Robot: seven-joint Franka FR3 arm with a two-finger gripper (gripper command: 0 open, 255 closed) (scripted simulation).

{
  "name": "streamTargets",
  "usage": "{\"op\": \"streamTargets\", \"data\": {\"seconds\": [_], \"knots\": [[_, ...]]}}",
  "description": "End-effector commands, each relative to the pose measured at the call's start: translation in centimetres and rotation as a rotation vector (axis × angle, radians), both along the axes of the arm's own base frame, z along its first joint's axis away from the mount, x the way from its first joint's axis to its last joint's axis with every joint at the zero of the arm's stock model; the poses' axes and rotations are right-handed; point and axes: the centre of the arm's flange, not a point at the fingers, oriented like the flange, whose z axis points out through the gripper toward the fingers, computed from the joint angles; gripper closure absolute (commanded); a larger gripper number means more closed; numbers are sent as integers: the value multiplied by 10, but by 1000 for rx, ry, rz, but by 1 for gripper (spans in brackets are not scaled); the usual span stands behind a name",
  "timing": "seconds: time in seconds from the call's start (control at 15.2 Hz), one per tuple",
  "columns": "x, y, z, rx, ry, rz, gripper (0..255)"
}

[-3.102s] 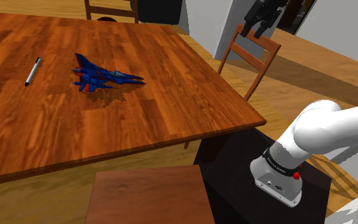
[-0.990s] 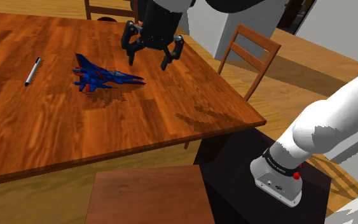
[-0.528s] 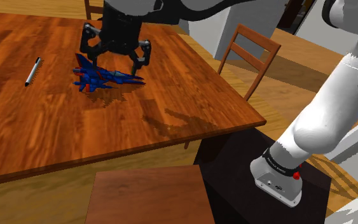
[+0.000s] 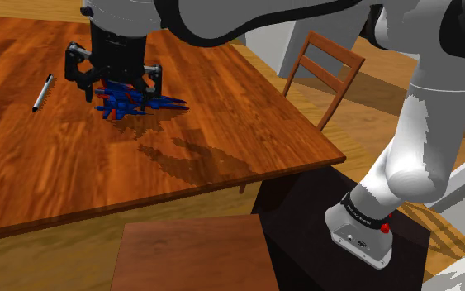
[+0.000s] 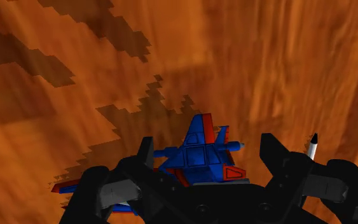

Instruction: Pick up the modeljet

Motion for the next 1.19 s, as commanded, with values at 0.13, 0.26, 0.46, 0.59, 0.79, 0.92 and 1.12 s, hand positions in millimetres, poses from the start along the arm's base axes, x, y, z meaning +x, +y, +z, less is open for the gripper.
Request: {"op": "streamTargets", "data": {"seconds": [0.13,0.26,0.46,0.59,0.79,0.92,1.12], "knots": [[0,1,-21,0,-1,-1,0],[0,1,-24,0,-1,-1,0],[0,1,-25,0,-1,-1,255],[0,1,-25,0,-1,-1,255],[0,1,-25,0,-1,-1,255],[0,1,-24,0,-1,-1,255],[0,1,-8,0,-1,-1,255]]}}
